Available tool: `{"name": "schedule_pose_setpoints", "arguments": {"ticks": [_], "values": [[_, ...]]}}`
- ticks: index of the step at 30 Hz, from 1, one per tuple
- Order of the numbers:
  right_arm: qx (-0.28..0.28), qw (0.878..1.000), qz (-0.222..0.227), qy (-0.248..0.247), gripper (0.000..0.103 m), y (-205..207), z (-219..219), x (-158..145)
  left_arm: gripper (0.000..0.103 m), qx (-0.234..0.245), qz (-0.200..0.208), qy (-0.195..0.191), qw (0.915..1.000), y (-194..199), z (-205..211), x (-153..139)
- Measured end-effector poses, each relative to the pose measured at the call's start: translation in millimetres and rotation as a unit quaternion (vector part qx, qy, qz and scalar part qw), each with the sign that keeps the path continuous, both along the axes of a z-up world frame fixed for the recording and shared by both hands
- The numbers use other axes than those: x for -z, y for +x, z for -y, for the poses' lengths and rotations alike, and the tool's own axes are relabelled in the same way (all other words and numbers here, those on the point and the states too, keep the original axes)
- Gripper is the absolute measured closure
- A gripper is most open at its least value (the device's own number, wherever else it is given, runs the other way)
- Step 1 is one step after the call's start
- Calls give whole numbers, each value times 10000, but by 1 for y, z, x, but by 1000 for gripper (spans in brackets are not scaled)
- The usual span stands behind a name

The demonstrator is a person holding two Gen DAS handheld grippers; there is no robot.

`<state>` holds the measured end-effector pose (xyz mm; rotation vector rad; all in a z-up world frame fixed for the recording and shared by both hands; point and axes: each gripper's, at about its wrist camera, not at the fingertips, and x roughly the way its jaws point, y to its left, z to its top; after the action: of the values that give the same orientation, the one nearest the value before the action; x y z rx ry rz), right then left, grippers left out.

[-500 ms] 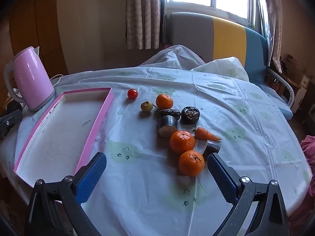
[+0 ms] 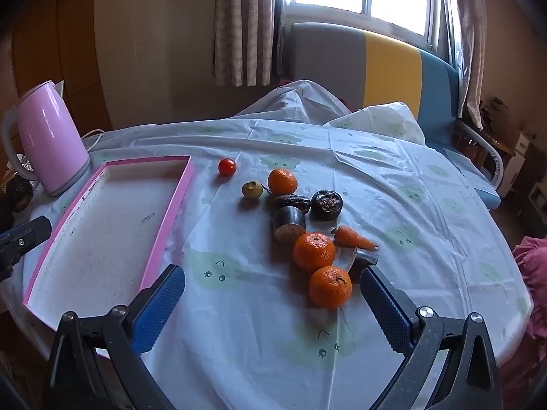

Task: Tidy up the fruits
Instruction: 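Move both open grippers toward the produce cluster beside the tray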

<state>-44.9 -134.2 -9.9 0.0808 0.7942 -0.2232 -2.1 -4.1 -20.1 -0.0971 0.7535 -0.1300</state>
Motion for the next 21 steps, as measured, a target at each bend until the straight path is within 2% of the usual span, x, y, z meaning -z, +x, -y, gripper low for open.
{"name": "schedule_pose_setpoints", "arguments": {"ticks": [11, 21], "values": [[46, 9995, 308, -90, 0, -10, 0, -11, 38, 166, -28, 146, 9998, 3, 7, -5], [153, 9995, 262, -61, 0, -11, 9, -6, 34, 335, -74, 194, 9992, 2, 17, -5]]}}
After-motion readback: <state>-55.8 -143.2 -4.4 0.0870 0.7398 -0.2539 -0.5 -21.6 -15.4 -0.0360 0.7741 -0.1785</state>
